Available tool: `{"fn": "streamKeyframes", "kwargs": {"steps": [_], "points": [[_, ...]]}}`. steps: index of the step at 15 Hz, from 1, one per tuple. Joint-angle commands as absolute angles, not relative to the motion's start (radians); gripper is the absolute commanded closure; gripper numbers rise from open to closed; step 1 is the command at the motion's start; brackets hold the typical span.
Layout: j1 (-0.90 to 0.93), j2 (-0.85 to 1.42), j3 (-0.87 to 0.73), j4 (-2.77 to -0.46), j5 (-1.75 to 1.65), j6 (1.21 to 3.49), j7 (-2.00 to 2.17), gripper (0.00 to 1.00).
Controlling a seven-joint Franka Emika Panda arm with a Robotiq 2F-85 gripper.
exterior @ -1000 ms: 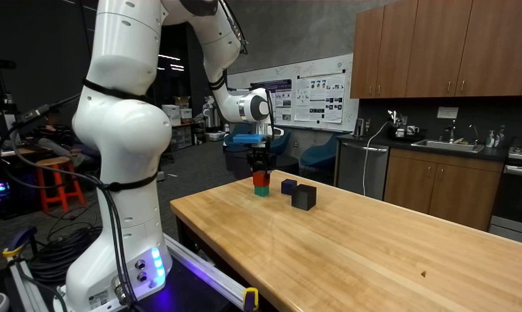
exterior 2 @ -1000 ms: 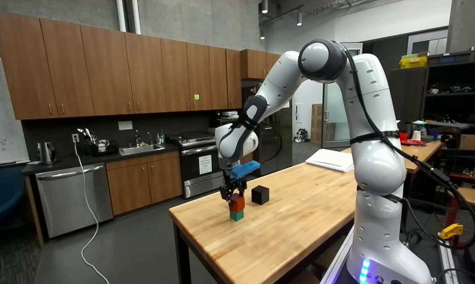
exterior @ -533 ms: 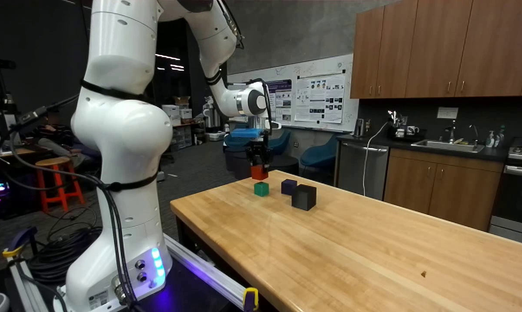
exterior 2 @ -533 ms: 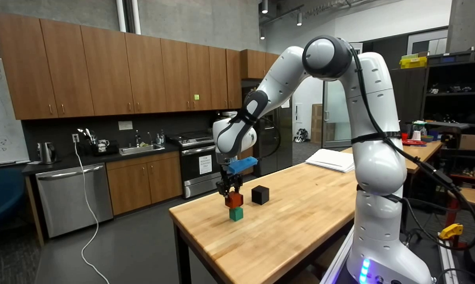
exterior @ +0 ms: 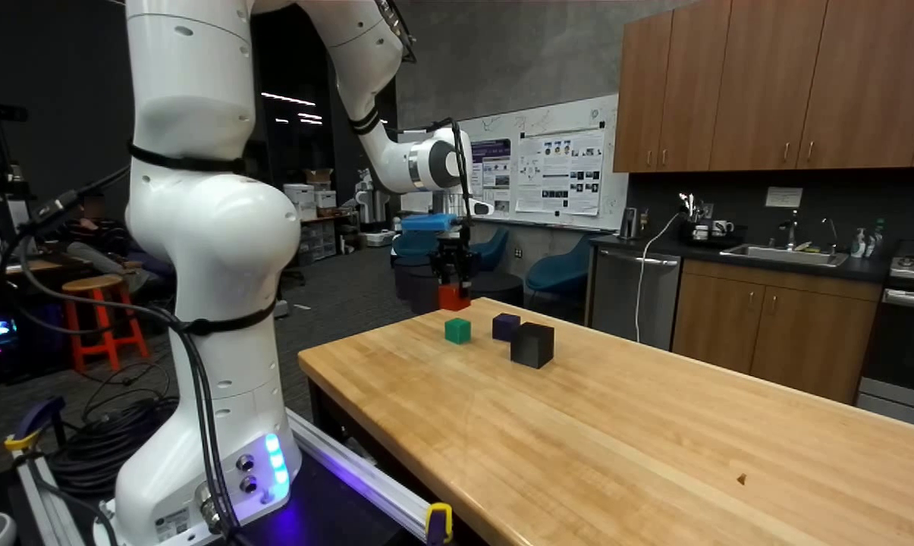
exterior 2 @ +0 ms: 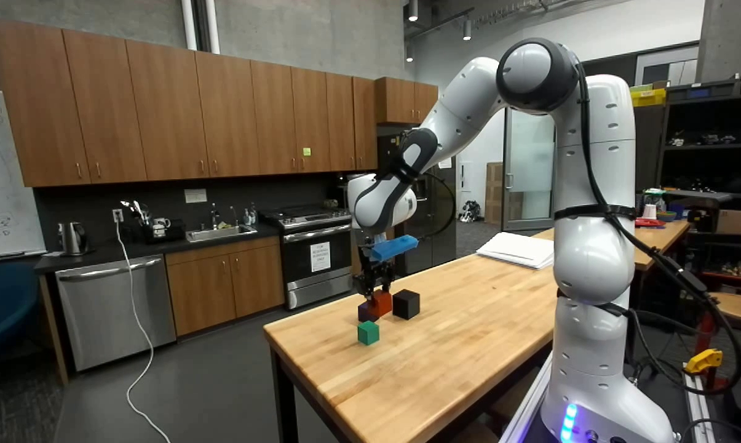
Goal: Swap the orange and green blocks' positions
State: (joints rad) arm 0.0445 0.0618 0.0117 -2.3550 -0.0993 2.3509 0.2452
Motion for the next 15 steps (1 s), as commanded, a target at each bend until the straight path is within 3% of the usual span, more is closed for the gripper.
{"fn": "streamKeyframes", "kwargs": {"steps": [1, 15], "points": [[0.025, -0.008, -0.002, -2.448, -0.109, 2.350, 0.262, 0.69], [-0.005, 0.089, -0.027, -2.497, -0.104, 2.509, 0.282, 0.69]]}}
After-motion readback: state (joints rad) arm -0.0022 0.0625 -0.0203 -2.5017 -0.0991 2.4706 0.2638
